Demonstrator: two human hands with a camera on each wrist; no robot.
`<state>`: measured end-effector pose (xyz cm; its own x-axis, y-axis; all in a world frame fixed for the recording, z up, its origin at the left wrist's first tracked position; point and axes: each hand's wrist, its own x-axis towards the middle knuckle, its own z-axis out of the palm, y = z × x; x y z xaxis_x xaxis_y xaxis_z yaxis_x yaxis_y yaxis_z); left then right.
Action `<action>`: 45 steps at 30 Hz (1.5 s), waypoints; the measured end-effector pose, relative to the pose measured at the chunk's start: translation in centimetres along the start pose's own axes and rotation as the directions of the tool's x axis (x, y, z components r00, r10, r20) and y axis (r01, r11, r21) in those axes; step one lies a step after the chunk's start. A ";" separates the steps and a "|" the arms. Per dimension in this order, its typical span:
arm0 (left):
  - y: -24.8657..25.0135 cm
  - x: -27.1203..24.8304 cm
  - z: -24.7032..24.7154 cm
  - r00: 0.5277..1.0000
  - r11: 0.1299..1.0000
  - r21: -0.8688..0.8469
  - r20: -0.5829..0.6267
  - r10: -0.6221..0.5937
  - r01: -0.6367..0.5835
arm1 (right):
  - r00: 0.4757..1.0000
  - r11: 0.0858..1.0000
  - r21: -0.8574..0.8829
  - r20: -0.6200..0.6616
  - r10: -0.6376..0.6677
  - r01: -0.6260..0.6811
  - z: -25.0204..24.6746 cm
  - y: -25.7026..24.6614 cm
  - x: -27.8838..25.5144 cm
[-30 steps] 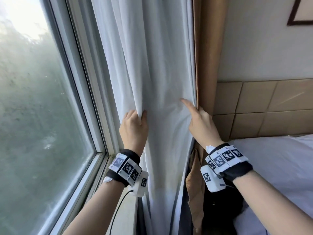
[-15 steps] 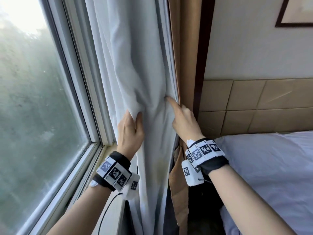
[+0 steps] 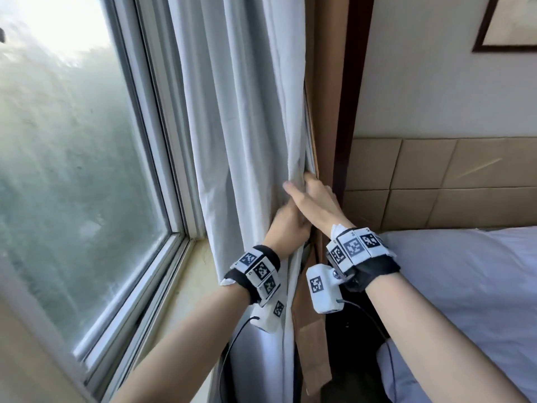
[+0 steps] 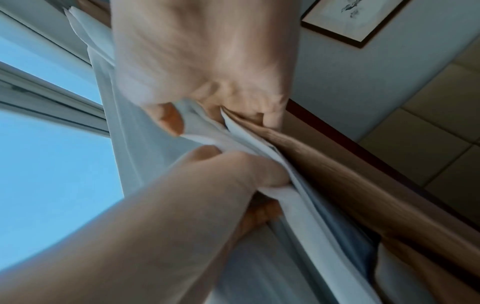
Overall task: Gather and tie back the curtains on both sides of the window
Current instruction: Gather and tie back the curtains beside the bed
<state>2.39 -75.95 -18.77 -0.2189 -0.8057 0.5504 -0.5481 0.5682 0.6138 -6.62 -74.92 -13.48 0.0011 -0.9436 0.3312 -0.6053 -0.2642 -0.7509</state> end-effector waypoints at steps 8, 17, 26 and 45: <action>-4.4 -2.4 -5.7 0.990 0.995 0.016 -0.101 0.102 -0.101 | 0.979 0.983 -0.178 -0.190 -0.070 0.036 0.5 0.8 0.7; -5.7 -0.4 -8.5 0.970 0.976 -0.149 -0.160 -0.183 0.159 | 0.970 0.955 -0.292 -0.206 -0.126 0.062 0.9 0.4 1.2; -3.9 0.7 -6.5 0.953 0.996 -0.087 -0.303 -0.026 0.000 | 0.978 0.955 -0.293 -0.183 -0.103 0.046 1.0 -0.4 1.2; -4.7 3.9 -5.4 0.953 0.996 -0.008 0.291 0.084 -0.085 | 0.983 0.970 -0.243 -0.181 -0.030 -0.015 0.0 1.2 2.3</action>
<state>8.45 -80.89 -16.42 -0.4895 -0.7689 0.4114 -0.5213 0.6362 0.5688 -7.35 -77.43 -13.58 -0.1250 -0.8836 0.4513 -0.7807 -0.1931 -0.5943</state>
